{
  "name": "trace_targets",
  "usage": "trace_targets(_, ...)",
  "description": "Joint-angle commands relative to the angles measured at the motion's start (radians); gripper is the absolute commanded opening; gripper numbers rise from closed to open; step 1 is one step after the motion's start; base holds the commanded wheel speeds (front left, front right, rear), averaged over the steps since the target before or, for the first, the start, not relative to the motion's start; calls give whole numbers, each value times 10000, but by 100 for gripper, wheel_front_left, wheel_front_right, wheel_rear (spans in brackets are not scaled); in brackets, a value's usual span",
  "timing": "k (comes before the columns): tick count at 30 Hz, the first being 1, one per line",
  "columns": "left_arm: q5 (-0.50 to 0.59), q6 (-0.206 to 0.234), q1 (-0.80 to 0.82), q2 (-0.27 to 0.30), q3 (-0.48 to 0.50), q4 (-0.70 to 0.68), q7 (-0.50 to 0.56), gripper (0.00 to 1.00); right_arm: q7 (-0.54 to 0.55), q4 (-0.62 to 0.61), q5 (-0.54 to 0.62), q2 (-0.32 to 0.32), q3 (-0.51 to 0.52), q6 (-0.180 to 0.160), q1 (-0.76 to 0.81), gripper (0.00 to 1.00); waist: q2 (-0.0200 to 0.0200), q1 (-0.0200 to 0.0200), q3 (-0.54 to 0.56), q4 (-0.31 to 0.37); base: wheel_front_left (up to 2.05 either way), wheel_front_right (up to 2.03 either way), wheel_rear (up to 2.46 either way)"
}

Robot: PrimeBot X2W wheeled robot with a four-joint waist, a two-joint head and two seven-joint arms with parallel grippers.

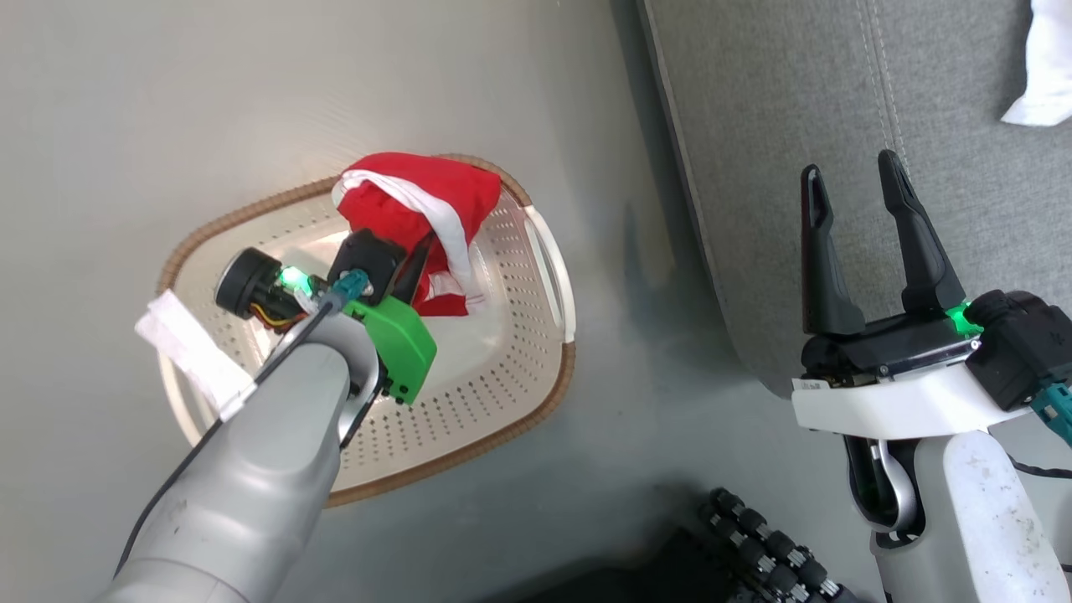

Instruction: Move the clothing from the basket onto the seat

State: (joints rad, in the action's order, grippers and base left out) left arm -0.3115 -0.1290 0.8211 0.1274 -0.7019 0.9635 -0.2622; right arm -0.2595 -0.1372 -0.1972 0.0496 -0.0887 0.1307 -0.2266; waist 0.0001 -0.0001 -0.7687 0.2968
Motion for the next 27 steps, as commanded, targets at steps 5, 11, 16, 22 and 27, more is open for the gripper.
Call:
trace_targets(5,12,56,-1128,271,298,-1614,-33,0,285,17,199,21,205,1,415,100,-1,1,1710,-923,0,0,0)
trace_targets(11,-40,271,-2211,394,800,-3379,-35,0,689,-175,412,22,429,1,841,100,-1,1,2685,-1323,0,0,0)
trace_targets(16,-35,408,-2977,424,1249,-4809,-32,0,1065,-422,535,21,611,1,1215,100,-1,1,3392,-1661,0,0,0)
trace_targets(22,52,545,-3609,412,1844,-6339,-34,0,1514,-695,688,22,706,1,1601,100,-1,1,4215,-1972,0,0,0)
trace_targets(27,91,696,-4020,250,2489,-7539,-35,0,1825,-797,666,78,682,1,1942,100,-1,1,4964,-2148,0,0,0)
